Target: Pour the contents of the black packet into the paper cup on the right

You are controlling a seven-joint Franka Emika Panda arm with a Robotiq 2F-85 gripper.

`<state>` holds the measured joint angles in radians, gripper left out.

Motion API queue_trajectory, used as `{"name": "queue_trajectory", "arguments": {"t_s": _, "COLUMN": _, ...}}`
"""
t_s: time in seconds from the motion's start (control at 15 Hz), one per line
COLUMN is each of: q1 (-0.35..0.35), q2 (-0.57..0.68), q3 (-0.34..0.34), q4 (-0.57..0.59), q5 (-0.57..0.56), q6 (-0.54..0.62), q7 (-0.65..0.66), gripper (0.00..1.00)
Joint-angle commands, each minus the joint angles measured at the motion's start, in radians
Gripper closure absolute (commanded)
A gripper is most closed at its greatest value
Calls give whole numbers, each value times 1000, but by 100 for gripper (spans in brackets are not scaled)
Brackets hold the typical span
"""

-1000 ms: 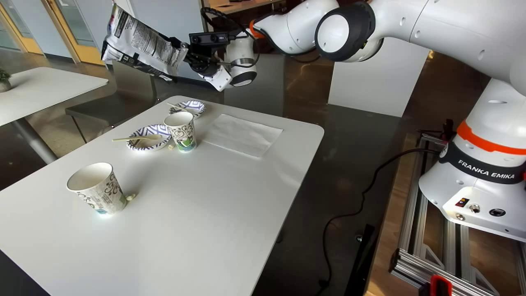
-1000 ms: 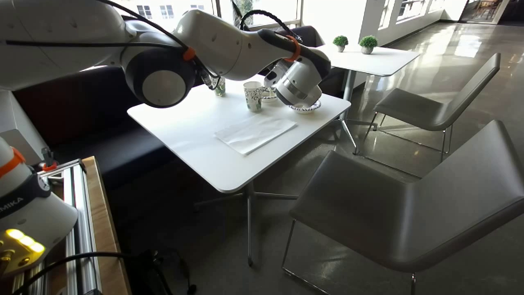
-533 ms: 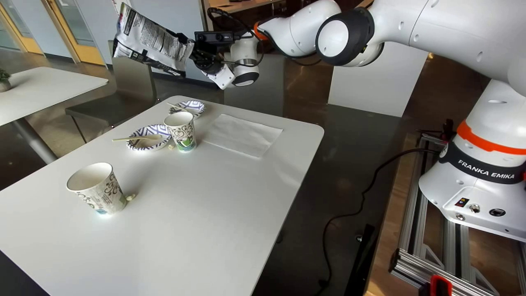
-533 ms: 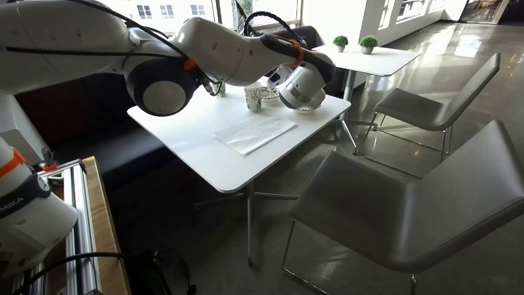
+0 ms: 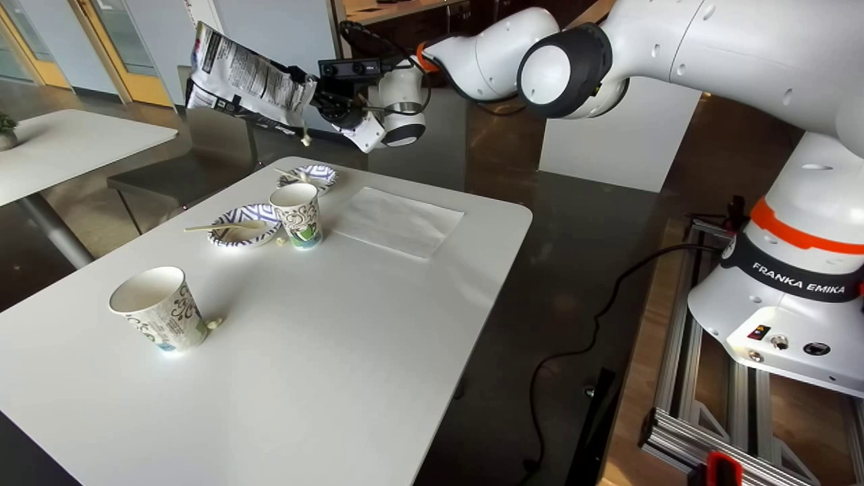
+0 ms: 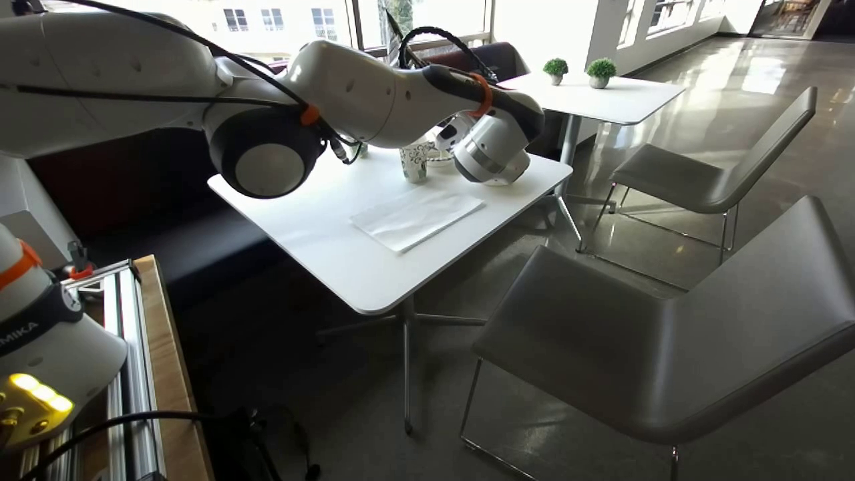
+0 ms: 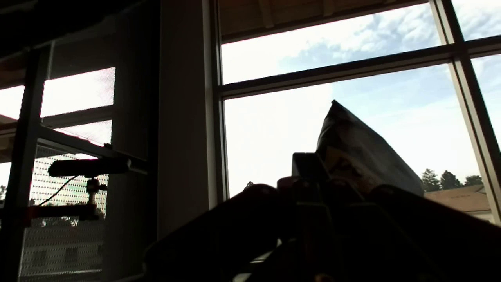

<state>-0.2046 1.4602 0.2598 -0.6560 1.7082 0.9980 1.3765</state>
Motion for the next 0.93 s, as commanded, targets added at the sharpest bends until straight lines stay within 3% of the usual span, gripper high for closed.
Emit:
{"name": "queue_trajectory", "arguments": {"t_s": 0.0, "q1": -8, "q2": 48, "q3": 32, "q4": 57, "q5": 31, "q6": -18, "q7": 60, "gripper": 100}}
{"name": "queue_trajectory", "arguments": {"t_s": 0.07, "q1": 24, "q2": 21, "q3": -70, "q4": 76, "q5": -47, "q6": 89, "q7": 13, "gripper": 100}}
{"name": "queue_trajectory", "arguments": {"t_s": 0.13, "q1": -3, "q2": 53, "q3": 31, "q4": 71, "q5": 23, "q6": -26, "q7": 60, "gripper": 100}}
{"name": "queue_trajectory", "arguments": {"t_s": 0.2, "q1": 21, "q2": 23, "q3": -43, "q4": 74, "q5": -28, "q6": 70, "q7": 33, "gripper": 99}}
{"name": "queue_trajectory", "arguments": {"t_s": 0.4, "q1": 30, "q2": 35, "q3": -44, "q4": 92, "q5": -34, "q6": 71, "q7": 38, "gripper": 100}}
{"name": "queue_trajectory", "arguments": {"t_s": 0.47, "q1": 25, "q2": 43, "q3": -8, "q4": 85, "q5": -3, "q6": 35, "q7": 57, "gripper": 100}}
{"name": "queue_trajectory", "arguments": {"t_s": 0.53, "q1": 44, "q2": 36, "q3": -45, "q4": 96, "q5": -35, "q6": 75, "q7": 46, "gripper": 100}}
{"name": "queue_trajectory", "arguments": {"t_s": 0.8, "q1": 80, "q2": 31, "q3": -31, "q4": 123, "q5": -27, "q6": 82, "q7": 93, "gripper": 100}}
{"name": "queue_trajectory", "arguments": {"t_s": 0.87, "q1": 100, "q2": 19, "q3": -91, "q4": 146, "q5": -77, "q6": 133, "q7": 74, "gripper": 100}}
